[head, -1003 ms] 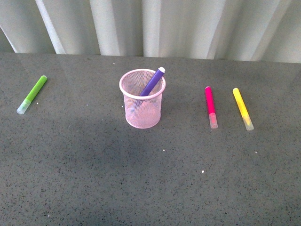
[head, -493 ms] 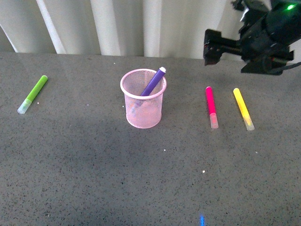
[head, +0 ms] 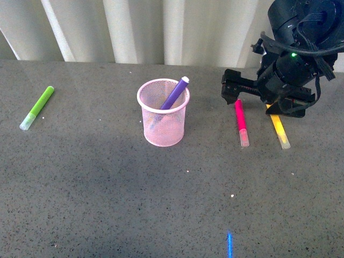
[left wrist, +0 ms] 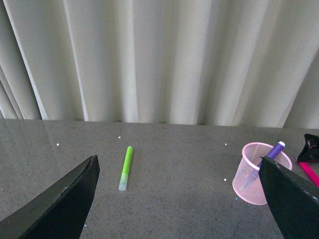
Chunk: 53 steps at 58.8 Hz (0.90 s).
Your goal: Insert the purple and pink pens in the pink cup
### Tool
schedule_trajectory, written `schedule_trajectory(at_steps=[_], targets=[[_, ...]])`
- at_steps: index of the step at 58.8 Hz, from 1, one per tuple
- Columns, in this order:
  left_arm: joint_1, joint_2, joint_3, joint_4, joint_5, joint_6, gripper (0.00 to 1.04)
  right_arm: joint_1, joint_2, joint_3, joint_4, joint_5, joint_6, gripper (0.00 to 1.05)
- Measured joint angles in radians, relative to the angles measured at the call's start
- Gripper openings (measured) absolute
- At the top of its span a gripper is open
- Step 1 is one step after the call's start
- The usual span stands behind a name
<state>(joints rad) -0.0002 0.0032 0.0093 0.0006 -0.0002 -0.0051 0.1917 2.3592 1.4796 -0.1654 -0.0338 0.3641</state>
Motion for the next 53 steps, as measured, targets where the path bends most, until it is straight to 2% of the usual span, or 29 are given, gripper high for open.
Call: schedule_trajectory(at_steps=[26, 34, 39, 53], targets=[[0.0, 0.0, 0.0, 0.0, 0.0, 0.0, 0.98, -0.003, 0.064, 0.068, -0.012, 0.0, 0.011, 0.98], [0.0, 0.0, 0.0, 0.0, 0.0, 0.0, 0.98, -0.005, 0.08, 0.086, -0.01, 0.011, 0.011, 0.8], [0.0, 0.0, 0.0, 0.0, 0.0, 0.0, 0.98, -0.016, 0.089, 0.098, -0.01, 0.003, 0.011, 0.63], [0.0, 0.0, 0.0, 0.0, 0.0, 0.0, 0.98, -0.044, 0.089, 0.097, -0.006, -0.01, 0.011, 0.29]])
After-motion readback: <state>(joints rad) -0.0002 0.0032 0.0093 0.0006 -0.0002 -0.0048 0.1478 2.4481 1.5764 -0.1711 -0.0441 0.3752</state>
